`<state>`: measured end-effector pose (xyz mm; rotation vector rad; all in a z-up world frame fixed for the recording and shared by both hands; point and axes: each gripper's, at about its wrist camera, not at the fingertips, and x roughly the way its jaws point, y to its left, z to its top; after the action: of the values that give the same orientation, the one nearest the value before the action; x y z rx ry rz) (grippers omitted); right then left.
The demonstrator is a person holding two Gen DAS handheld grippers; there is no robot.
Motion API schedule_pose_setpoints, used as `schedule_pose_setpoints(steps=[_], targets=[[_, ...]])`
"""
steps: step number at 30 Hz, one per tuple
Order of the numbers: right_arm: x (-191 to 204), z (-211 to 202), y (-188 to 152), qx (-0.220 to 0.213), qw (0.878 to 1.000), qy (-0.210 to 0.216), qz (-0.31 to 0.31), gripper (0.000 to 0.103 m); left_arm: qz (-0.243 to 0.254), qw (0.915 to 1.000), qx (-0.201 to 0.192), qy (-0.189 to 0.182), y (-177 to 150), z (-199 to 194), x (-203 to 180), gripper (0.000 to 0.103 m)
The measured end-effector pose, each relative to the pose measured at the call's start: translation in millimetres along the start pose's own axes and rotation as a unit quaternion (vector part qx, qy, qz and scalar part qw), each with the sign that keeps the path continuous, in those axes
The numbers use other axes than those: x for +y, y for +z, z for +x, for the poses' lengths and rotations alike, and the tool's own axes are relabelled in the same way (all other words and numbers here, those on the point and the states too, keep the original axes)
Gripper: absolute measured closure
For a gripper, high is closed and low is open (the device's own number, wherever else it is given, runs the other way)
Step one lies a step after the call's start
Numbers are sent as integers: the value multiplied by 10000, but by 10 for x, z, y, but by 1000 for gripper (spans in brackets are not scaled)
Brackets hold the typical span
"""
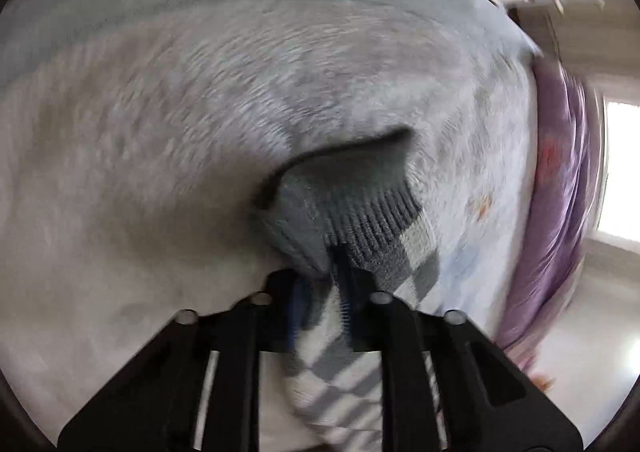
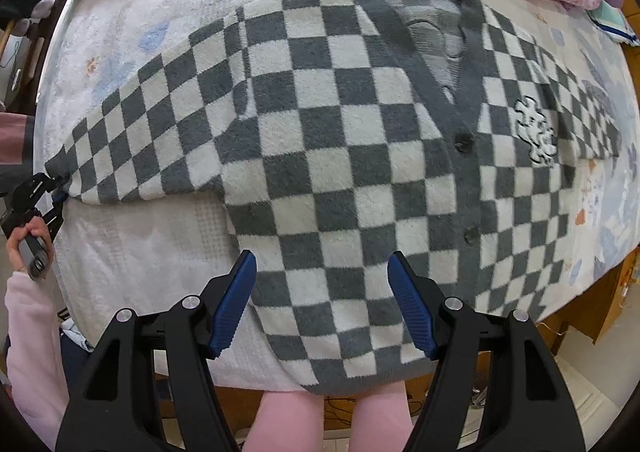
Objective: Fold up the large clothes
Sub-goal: 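Reach the left tool to the cardigan sleeve cuff and grasp it, then lift the cuff with the left tool and fold the sleeve across the body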
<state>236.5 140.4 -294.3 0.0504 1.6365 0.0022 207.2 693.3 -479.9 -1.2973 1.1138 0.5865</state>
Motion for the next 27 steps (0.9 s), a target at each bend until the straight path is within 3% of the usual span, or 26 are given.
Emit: schedule_pose_setpoints(steps=[3, 6, 9, 12, 14, 17, 20, 24, 25, 27], targets=[[66, 106, 108, 31, 9999, 69, -92, 38, 595, 9974, -281, 290, -67, -120, -187, 94], [113, 198, 228, -66, 9997, 100, -200, 38, 1214, 9878, -766, 607, -256, -337, -464, 94], [101, 288, 379, -347, 9985, 342, -239, 51, 2039, 9646, -1345, 992, -505, -593, -852, 94], [106, 396, 549, -707, 9952, 589, -318, 61, 2629, 9399, -1878, 1108, -865, -850, -1167, 94], [144, 490, 668, -919, 9911, 793, -540, 79, 2965, 9253, -2120, 1049, -1083, -1025, -1386, 94], [212, 690, 827, -820, 9889, 992, -743, 99, 3174, 9143, -2336, 932, -1387, -1264, -1663, 94], [218, 980, 985, -658, 9834, 1530, -714, 103, 3301, 9080, -2448, 821, -1614, -1463, -1846, 94], [141, 1479, 1105, -73, 9754, 2196, -191, 103, 3602, 8864, -2609, 1285, -2005, -1572, -2156, 94], [118, 1674, 1118, 182, 9719, 2345, -12, 102, 3628, 8853, -2612, 1284, -2110, -1590, -2223, 94], [35, 1904, 1113, 244, 9605, 2739, 436, 102, 3693, 8847, -2560, 1239, -2331, -1632, -2332, 94]])
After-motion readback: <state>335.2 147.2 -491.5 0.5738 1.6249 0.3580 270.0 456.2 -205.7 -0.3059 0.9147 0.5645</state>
